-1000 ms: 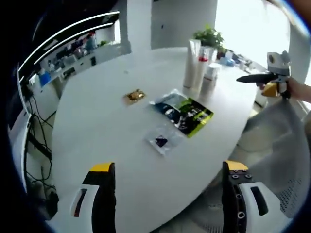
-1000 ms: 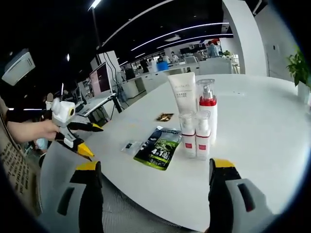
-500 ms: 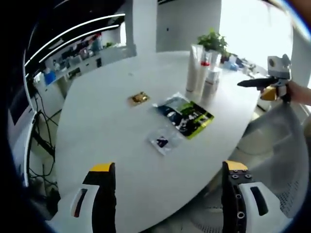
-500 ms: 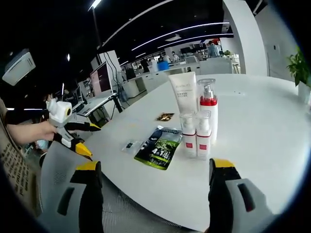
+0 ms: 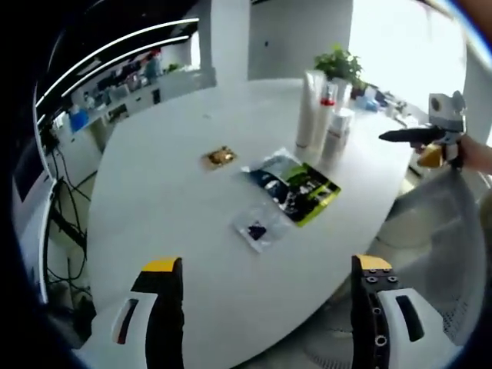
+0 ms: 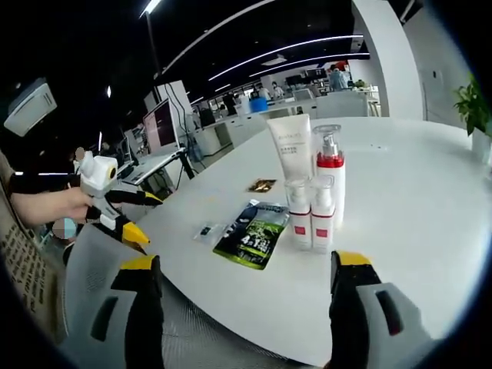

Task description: Arrange the skincare products in the storage area until every visible bottle or jar stands upright without overlapping.

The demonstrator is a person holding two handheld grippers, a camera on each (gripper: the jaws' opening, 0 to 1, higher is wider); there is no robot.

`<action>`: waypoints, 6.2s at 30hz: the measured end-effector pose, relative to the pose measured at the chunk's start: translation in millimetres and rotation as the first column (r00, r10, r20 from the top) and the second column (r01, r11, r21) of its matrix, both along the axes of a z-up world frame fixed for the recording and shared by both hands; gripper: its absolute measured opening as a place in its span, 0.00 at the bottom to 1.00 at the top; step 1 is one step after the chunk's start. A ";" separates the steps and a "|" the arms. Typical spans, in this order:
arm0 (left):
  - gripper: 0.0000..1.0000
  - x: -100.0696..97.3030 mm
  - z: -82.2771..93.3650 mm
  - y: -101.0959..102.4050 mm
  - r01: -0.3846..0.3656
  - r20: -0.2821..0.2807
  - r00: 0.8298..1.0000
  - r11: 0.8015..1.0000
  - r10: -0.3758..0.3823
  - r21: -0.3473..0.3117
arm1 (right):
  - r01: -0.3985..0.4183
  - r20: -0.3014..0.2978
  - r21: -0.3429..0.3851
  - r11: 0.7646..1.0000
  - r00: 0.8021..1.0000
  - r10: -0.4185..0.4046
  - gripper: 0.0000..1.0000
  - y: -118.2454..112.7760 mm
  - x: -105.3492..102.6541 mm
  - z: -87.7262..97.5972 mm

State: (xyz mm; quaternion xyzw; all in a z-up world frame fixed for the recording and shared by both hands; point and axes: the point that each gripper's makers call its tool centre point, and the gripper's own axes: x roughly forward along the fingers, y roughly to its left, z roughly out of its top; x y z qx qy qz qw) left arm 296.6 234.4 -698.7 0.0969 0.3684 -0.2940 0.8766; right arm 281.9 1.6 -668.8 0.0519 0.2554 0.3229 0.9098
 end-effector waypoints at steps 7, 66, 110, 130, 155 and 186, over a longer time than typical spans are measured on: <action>0.84 17.6 1.7 -12.2 -0.004 -0.028 1.000 1.000 0.004 -0.017 | 0.006 0.004 0.007 1.000 1.000 -0.006 0.91 -0.8 0.1 1.6; 0.89 184.9 -46.1 -72.7 -0.068 -0.174 0.980 0.987 0.094 0.149 | 0.059 -0.032 0.023 0.998 0.998 -0.058 0.89 -9.0 7.3 -2.5; 0.59 250.4 -82.4 -68.6 -0.367 -0.140 0.912 0.919 0.386 0.145 | 0.088 -0.079 0.039 0.995 0.993 -0.085 0.85 -12.1 9.1 -9.0; 0.35 252.9 -77.3 -65.1 -0.371 -0.120 0.915 0.920 0.385 0.127 | 0.097 -0.075 0.030 0.995 0.993 -0.095 0.85 -13.8 10.3 -9.1; 0.33 182.8 -59.7 -37.7 -0.516 -0.165 0.842 0.856 0.514 0.033 | 0.081 -0.054 0.017 0.997 0.995 -0.080 0.85 -11.8 9.4 -7.5; 0.35 140.2 -73.5 -35.5 -0.528 -0.196 0.824 0.846 0.531 0.071 | 0.071 -0.054 0.004 0.997 0.996 -0.070 0.85 -11.1 8.8 -8.4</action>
